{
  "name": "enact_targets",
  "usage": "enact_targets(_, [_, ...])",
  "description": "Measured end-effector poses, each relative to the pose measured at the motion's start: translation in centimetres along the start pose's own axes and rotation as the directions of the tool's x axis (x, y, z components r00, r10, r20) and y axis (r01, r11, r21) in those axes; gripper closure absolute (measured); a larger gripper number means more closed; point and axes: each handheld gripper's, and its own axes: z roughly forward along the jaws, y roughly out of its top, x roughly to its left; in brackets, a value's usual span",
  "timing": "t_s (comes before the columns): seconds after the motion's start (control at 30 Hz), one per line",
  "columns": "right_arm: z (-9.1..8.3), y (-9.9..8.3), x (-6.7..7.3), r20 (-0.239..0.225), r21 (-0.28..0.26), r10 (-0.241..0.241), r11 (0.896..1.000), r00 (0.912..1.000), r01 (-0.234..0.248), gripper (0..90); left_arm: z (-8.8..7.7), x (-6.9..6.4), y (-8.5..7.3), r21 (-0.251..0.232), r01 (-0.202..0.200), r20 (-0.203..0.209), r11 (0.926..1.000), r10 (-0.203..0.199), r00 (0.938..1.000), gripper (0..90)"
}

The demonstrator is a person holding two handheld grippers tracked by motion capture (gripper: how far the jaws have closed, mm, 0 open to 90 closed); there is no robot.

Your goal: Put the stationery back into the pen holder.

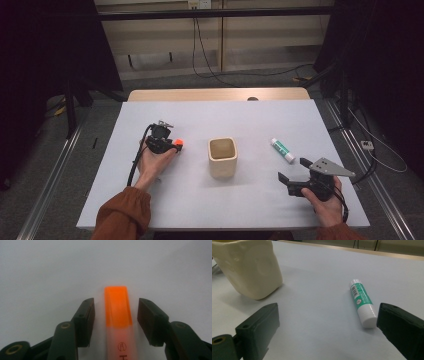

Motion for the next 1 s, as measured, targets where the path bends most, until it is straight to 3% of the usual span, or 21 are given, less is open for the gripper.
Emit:
enact_targets(0.17, [0.03,0.02,0.04,-0.001,0.000,0.001,1.000,1.0000,-0.001,4.3,-0.09,-0.31,0.02,0.018,-0.019,-0.023,0.9997,0.020,0.9995,55.8])
enact_targets(0.37, [0.06,0.02,0.06,-0.002,0.003,0.003,1.000,1.0000,-0.003,4.3,-0.09,-0.71,0.09,0.026,-0.040,-0.013,0.9989,0.040,0.9991,65.8])
enact_targets(0.63, [0.12,0.03,0.09,-0.007,0.004,0.000,1.000,1.0000,0.000,4.3,-0.13,-0.55,0.11,0.024,-0.023,-0.005,0.9994,0.023,0.9997,67.2])
enact_targets(0.77, [0.14,0.04,0.07,-0.007,0.002,-0.002,1.000,1.0000,0.002,4.3,-0.09,-0.12,0.04,-0.007,0.024,0.033,0.9997,-0.024,0.9992,67.3])
enact_targets(0.93, [0.14,0.04,0.07,-0.008,0.002,-0.001,1.000,1.0000,0.001,4.3,-0.24,-0.40,0.12,-0.035,0.015,0.050,0.9993,-0.013,0.9987,67.3])
enact_targets(1.0, [0.11,0.04,0.08,-0.008,0.000,-0.001,1.000,1.0000,0.001,4.3,-0.46,-0.45,0.20,-0.033,-0.008,0.052,0.9994,0.010,0.9986,67.2])
